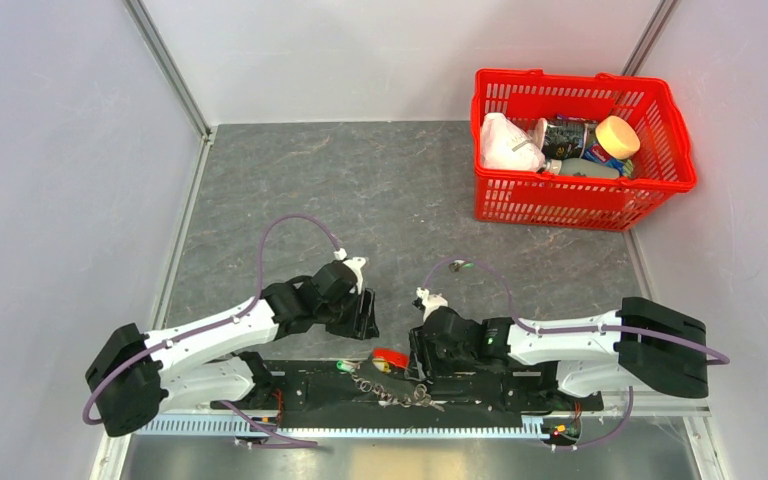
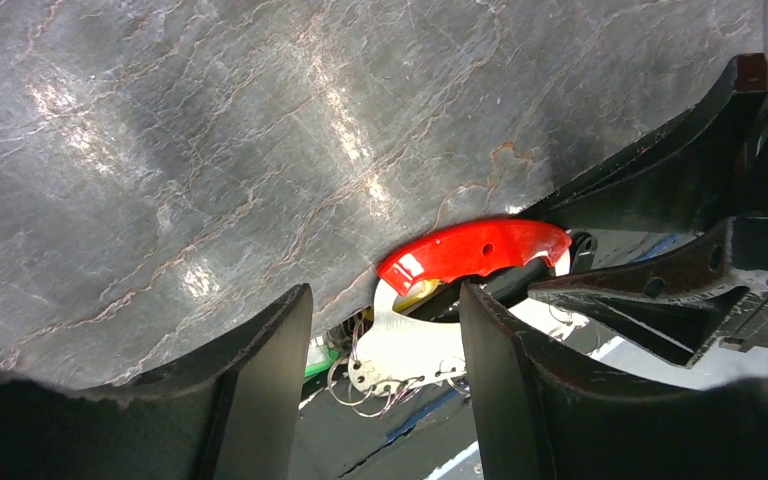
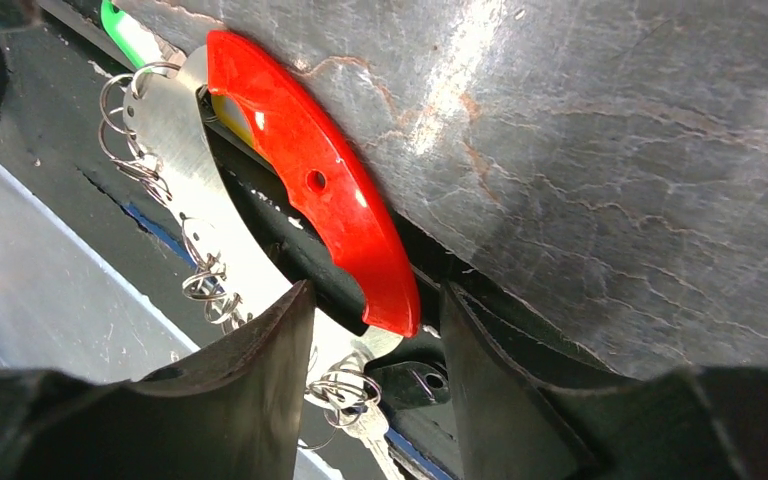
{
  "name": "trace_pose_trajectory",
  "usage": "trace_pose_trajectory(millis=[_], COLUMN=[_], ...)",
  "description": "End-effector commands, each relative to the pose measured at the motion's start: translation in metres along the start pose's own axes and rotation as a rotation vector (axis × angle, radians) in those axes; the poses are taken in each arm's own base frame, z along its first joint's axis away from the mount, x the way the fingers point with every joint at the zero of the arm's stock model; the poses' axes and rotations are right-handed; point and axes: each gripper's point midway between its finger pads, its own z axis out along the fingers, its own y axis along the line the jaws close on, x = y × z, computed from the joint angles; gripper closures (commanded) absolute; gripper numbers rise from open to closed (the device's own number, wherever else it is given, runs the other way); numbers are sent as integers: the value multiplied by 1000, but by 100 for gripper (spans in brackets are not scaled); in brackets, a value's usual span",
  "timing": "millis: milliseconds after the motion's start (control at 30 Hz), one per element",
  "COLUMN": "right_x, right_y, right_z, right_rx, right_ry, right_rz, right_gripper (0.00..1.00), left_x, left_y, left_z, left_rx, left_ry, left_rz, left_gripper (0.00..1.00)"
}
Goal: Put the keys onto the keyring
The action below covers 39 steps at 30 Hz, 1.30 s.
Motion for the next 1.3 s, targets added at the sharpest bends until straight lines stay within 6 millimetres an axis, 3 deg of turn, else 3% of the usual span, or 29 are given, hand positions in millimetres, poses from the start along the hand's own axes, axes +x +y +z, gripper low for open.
trace_pose_trajectory(millis=[0,333,633,867,1167,1267], right_x=[-22,-29,-37,-62,-77,-77], right_y=[21,40,48,65,87,103], right_z=[-1,8,8,-30,-79,-102], right_rx=[-55,-126,-154,-183,-262,-352], right_ry=[-68,-66,-89,-183,-204,-188], right_rz=[-20,-54,-83,-170,-289,-337], right_gripper=[46,62,100,100,100,100], left_x=[-8,-2,-3,-16,-51,-57], left_y=[-7,-5,-8,-29,-78,-100], left_z=[7,10,3,-17,-77,-102], left_rx=[38,53,81,192,440,556], left_ry=[-41,-34,-57,-129,-356,-421], left_rz=[-16,-25,-32,12,206,312], left_gripper=[38,38,38,38,35,34])
